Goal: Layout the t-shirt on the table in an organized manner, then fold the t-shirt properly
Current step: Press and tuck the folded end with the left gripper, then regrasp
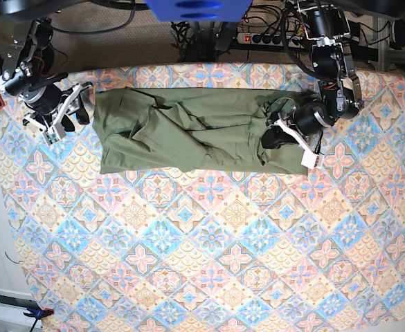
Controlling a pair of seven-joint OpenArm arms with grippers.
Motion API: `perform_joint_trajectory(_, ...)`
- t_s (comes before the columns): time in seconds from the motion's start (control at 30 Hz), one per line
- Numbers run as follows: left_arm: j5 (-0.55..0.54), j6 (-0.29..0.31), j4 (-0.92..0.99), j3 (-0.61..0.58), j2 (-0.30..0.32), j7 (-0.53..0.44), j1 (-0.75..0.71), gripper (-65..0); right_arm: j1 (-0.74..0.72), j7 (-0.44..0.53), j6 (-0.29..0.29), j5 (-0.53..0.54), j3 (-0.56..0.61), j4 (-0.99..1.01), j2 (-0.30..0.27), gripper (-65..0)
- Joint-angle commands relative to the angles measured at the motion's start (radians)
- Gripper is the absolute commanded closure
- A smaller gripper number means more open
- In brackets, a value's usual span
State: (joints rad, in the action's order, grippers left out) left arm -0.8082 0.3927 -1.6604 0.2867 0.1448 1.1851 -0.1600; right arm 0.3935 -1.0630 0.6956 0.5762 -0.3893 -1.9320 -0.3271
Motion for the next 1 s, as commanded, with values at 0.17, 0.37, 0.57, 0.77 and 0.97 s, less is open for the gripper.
perform_joint_trajectory(0.17,-0.029,0.007,-0.047,0.081,0.003,-0.020,0.018,0.0,-0.005,0.019,0.003,0.011,-0.009,-0.020,-0.014,-23.6)
perform_joint_trajectory(0.37,-0.030,0.007,-0.166,0.162,-0.020,-0.020,0.026,0.0,-0.005,0.019,0.003,0.011,-0.009,-0.020,-0.014,-23.6)
perform_joint_trajectory(0.57,-0.020,0.007,-0.200,0.194,-0.041,-0.020,0.030,0.0,-0.005,0.019,0.003,0.011,-0.009,-0.020,-0.014,-23.6)
perform_joint_trajectory(0.77,-0.020,0.007,-0.065,0.147,-0.057,-0.020,0.032,0.0,-0.005,0.019,0.003,0.011,-0.009,-0.020,-0.014,-23.6)
perform_joint_trajectory(0.97,-0.023,0.007,-0.005,0.039,-0.058,-0.020,0.046,-2.2,-0.005,0.019,0.003,0.011,-0.009,-0.020,-0.014,-23.6)
